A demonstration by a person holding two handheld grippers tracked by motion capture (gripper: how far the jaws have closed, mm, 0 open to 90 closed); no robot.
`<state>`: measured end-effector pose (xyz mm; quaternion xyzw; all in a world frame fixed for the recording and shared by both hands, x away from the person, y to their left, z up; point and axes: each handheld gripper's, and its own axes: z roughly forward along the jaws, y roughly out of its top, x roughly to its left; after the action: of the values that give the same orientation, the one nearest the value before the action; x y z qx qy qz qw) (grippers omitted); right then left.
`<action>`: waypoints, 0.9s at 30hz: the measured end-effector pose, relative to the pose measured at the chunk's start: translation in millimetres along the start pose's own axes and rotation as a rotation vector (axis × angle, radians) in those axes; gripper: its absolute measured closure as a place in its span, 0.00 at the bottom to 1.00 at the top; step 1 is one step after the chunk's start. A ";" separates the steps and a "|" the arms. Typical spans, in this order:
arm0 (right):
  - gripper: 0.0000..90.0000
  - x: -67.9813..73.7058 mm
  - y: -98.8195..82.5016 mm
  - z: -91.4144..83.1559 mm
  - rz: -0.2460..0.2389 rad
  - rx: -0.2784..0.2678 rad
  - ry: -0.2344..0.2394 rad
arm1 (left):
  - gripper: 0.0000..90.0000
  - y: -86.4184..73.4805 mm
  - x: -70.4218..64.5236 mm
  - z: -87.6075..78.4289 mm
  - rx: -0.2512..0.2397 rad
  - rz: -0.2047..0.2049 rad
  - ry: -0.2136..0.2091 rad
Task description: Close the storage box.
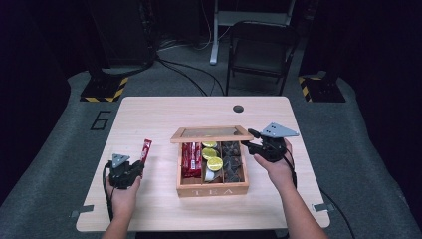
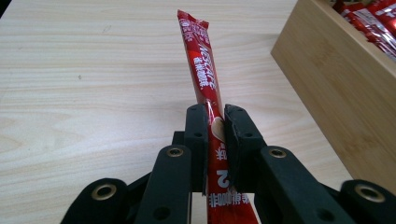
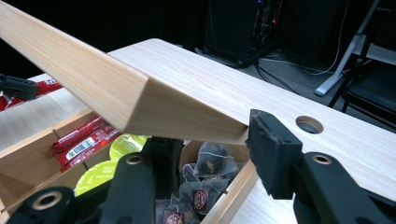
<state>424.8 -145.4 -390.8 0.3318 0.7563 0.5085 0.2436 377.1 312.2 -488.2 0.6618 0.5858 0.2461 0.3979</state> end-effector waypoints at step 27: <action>0.61 0.6 -1.3 -0.4 -0.010 0.002 -0.002 | 0.89 -16.6 10.5 25.8 0.099 0.002 0.062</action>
<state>423.8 -145.6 -391.9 0.3288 0.7581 0.5064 0.2464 389.9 316.2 -517.7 0.6734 0.6085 0.2378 0.3460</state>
